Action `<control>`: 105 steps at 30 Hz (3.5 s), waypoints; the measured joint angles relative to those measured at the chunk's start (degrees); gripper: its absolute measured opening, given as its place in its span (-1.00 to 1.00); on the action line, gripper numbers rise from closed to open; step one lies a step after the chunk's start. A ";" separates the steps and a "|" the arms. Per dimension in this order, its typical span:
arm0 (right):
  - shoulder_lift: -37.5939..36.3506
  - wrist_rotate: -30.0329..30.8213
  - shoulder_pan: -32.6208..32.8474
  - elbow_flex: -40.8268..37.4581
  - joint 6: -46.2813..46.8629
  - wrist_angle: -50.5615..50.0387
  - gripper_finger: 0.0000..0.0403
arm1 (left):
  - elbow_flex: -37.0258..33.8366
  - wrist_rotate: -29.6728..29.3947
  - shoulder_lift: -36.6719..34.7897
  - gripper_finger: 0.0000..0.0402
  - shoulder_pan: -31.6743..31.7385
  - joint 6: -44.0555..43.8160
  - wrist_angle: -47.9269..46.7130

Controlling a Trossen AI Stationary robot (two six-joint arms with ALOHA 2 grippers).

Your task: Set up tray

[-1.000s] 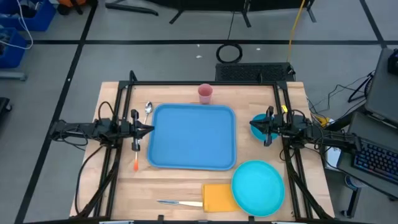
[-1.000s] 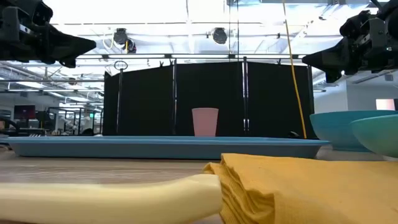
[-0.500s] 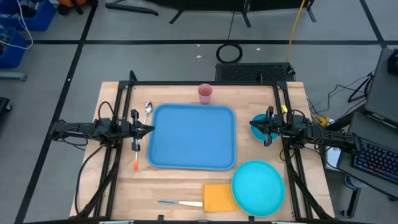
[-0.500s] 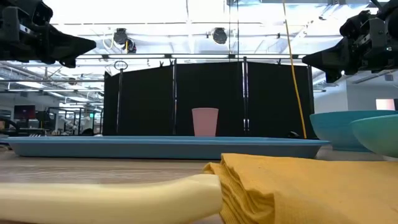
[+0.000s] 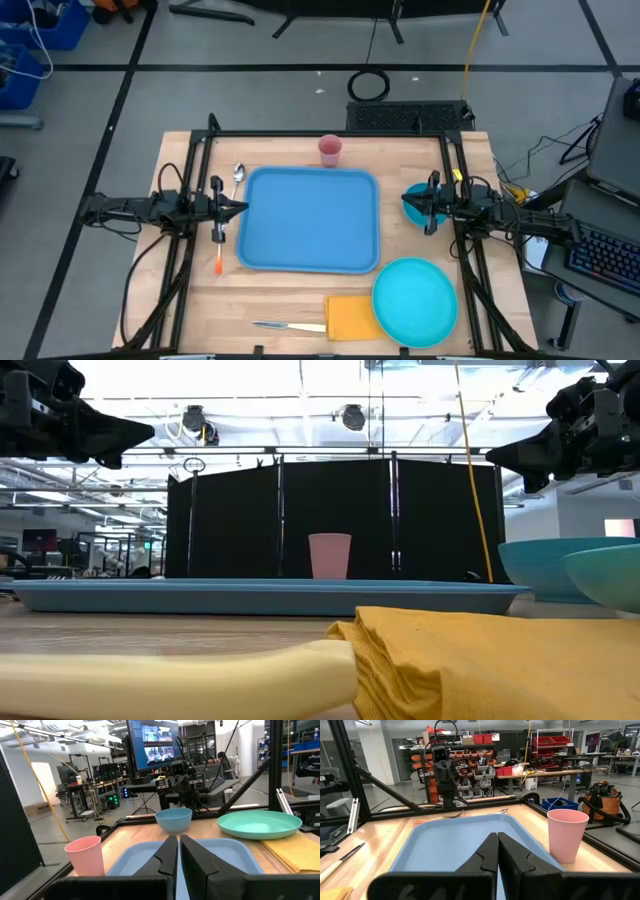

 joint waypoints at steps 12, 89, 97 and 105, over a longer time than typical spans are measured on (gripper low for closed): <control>0.00 -0.01 -0.02 0.00 0.01 0.00 -1.00 | 0.00 0.01 0.01 -0.87 -0.01 0.00 0.00; 55.01 30.00 47.14 33.28 1.69 -6.35 -0.23 | 0.00 0.01 0.01 -0.87 0.00 0.00 0.00; 64.92 28.03 51.86 44.45 11.15 -17.44 -0.22 | 0.00 0.00 0.00 -0.87 -0.01 0.00 -0.02; 76.51 16.21 53.44 53.88 19.54 -24.17 -0.01 | 0.00 0.01 0.02 -0.87 -0.01 0.00 0.00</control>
